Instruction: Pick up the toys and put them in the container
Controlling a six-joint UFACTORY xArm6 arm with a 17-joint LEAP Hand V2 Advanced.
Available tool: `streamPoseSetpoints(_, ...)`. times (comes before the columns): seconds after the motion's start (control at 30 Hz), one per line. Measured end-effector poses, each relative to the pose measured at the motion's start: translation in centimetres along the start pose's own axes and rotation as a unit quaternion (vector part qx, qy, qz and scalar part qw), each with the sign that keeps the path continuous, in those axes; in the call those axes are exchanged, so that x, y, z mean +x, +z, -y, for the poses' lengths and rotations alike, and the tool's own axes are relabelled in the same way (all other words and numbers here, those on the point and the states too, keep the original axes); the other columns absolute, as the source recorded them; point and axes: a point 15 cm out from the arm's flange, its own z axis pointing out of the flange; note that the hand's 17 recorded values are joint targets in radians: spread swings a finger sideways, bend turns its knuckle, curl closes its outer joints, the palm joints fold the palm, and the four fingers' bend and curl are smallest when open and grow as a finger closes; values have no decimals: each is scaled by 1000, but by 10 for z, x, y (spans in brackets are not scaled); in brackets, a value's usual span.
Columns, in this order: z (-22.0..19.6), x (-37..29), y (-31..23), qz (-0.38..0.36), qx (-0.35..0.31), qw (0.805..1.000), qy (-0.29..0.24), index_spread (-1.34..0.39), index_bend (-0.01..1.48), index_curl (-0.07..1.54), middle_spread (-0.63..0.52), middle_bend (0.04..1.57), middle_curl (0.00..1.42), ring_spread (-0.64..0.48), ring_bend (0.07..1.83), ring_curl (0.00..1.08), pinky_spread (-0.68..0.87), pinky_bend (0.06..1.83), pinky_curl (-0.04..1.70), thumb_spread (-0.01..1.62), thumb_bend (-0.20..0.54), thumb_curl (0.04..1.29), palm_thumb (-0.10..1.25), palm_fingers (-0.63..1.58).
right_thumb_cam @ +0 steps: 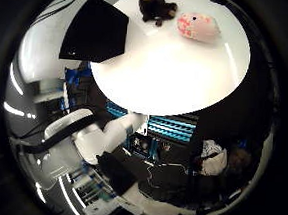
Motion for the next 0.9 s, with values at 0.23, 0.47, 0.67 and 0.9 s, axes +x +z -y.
streamPoseSetpoints(0.23, 6, 9, -16, -13, 15, 1000, -2, -393, 159, 270, -55, 219, 345, 181, 271, 245, 385, 338, 301, 1013, -25, 259, 141, 239)
streamPoseSetpoints(0.47, 23, 24, -31, -11, 38, 999, 8, -387, 153, 268, -55, 222, 347, 181, 276, 245, 382, 353, 298, 1014, -26, 256, 136, 235)
streamPoseSetpoints(0.67, 48, 39, -32, 2, 64, 998, 23, -385, 157, 267, -55, 224, 347, 181, 284, 246, 387, 366, 297, 1018, -23, 258, 143, 232)
streamPoseSetpoints(0.9, 90, 56, -9, 16, 101, 994, 49, -386, 155, 264, -55, 228, 346, 181, 300, 248, 387, 372, 295, 1022, -23, 267, 202, 229)
